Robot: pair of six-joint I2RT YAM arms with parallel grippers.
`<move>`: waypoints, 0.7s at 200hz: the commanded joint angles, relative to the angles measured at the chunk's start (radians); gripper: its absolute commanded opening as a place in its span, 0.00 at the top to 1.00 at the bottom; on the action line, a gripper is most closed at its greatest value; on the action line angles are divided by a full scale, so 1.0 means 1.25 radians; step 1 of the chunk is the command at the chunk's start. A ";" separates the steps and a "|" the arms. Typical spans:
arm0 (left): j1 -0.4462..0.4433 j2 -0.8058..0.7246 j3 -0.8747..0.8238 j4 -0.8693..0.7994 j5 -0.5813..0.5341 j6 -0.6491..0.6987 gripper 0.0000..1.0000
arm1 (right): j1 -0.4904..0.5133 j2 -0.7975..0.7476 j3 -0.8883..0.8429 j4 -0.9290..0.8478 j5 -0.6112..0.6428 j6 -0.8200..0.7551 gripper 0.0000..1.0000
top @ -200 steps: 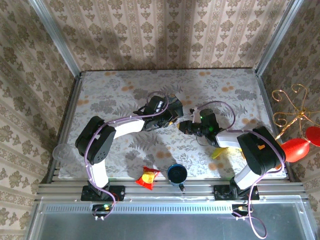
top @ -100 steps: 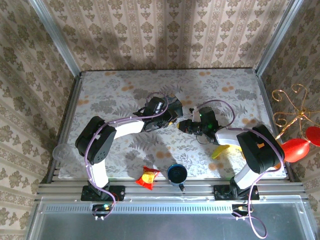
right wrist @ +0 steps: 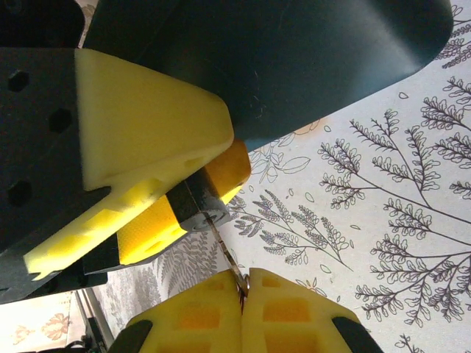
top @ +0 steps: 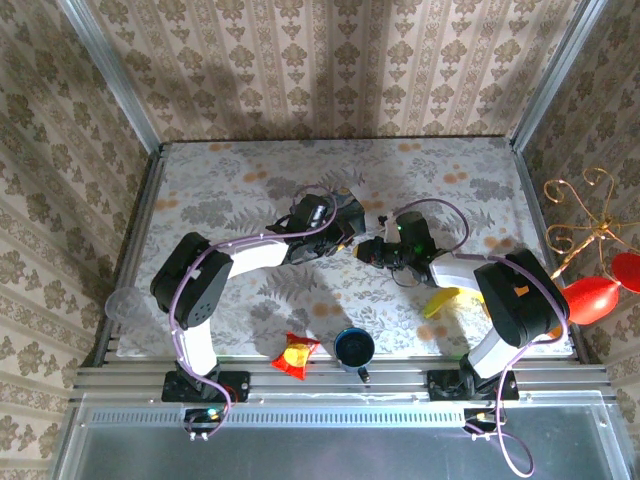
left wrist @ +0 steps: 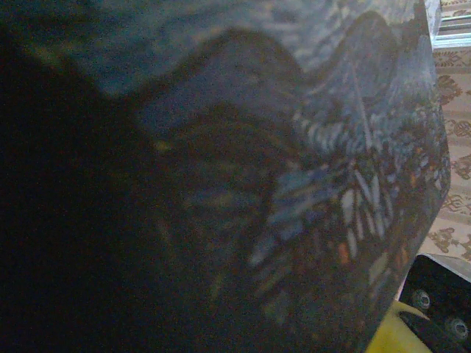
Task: Unlock the padlock with the key
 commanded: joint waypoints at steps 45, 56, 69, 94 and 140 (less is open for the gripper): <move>-0.027 -0.001 -0.012 0.024 0.061 0.011 1.00 | 0.017 0.016 0.050 0.045 0.003 0.037 1.00; -0.027 -0.002 -0.012 0.024 0.061 0.012 1.00 | 0.017 0.020 0.050 0.053 0.005 0.038 1.00; -0.027 -0.002 -0.018 0.029 0.062 0.010 1.00 | 0.017 0.021 0.052 0.058 0.011 0.039 1.00; -0.028 -0.004 -0.030 0.045 0.065 -0.003 1.00 | 0.018 0.021 0.055 0.055 0.017 0.022 1.00; -0.031 -0.011 -0.044 0.075 0.079 -0.016 1.00 | 0.017 0.023 0.050 0.079 0.016 -0.044 1.00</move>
